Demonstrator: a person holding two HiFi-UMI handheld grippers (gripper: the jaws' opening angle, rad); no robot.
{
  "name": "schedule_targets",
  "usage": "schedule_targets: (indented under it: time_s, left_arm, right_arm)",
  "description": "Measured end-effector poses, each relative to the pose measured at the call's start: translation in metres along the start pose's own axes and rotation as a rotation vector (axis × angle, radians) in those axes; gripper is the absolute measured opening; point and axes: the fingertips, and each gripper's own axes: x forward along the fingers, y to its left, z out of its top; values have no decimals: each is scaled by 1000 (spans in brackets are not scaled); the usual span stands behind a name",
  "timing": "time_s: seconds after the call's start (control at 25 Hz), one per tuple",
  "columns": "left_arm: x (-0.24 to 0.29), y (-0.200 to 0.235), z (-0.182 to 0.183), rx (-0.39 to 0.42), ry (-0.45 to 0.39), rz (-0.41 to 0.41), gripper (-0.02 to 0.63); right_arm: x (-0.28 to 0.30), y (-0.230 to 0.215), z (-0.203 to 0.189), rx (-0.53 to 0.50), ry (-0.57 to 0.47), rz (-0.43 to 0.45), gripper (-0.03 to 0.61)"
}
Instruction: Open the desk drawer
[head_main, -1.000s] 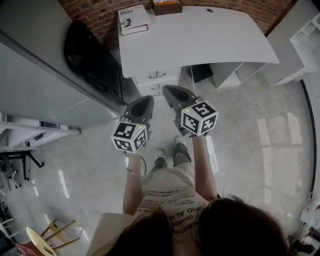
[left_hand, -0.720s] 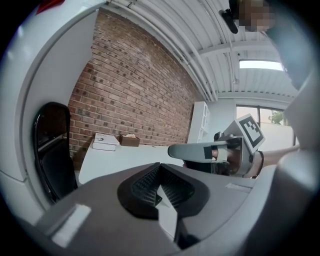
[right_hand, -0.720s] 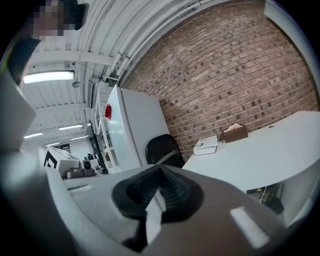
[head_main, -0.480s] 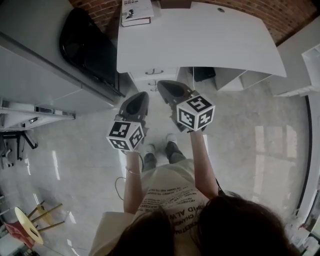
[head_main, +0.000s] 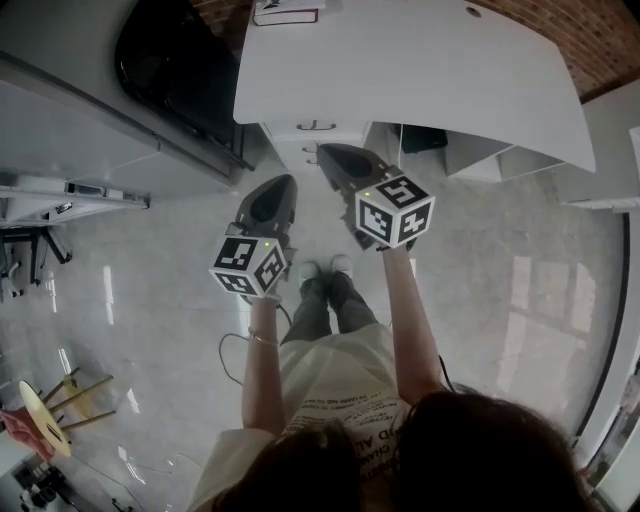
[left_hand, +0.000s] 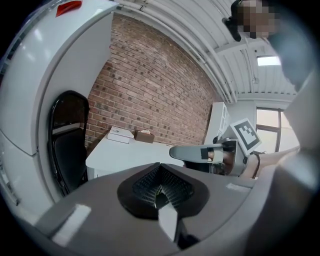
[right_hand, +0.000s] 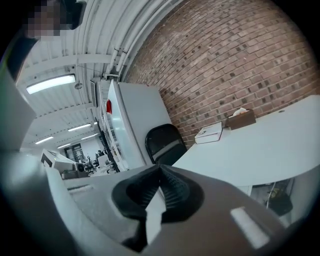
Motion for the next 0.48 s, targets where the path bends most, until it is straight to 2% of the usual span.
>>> schedule_targets:
  time_s: [0.24, 0.48]
  left_arm:
    - [20, 23, -30, -5, 17, -11, -2]
    - [42, 44, -63, 13, 43, -44, -2]
  right_arm:
    - [17, -22, -34, 57, -6, 16, 2]
    - [34, -52, -69, 172, -63, -2, 3]
